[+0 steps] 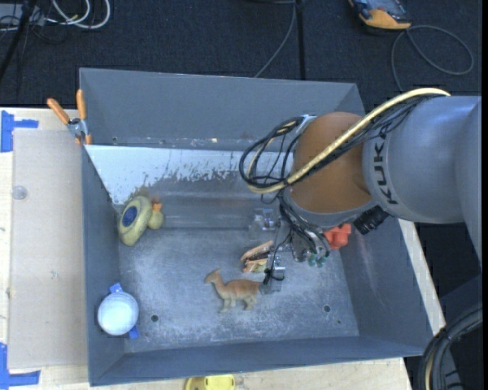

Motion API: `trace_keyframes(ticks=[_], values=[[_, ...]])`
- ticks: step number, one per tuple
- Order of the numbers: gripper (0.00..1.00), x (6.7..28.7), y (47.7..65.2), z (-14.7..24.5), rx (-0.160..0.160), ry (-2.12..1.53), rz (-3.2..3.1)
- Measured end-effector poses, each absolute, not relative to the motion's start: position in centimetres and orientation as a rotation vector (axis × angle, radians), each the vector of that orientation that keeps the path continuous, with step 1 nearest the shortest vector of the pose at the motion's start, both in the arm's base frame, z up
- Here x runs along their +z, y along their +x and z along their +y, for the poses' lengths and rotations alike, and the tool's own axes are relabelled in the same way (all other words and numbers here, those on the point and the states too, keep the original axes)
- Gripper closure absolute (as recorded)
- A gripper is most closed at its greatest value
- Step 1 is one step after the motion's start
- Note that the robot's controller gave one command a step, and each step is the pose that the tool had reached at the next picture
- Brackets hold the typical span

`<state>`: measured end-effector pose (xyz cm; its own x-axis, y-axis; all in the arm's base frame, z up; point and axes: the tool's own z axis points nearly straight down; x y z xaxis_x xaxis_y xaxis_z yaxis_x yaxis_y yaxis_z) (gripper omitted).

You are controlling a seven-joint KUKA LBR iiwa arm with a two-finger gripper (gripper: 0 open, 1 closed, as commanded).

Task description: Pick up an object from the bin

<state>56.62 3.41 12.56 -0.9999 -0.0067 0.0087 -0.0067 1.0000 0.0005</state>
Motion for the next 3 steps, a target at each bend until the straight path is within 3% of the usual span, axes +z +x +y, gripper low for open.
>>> trace_keyframes(ticks=[1,2,3], values=[[0.0,13.0,56.8,3.4,-0.001,0.009,-3.14],[0.0,10.4,57.8,3.2,-0.002,0.135,-3.14],[0.0,6.8,57.3,3.2,-0.003,0.404,-3.111]])
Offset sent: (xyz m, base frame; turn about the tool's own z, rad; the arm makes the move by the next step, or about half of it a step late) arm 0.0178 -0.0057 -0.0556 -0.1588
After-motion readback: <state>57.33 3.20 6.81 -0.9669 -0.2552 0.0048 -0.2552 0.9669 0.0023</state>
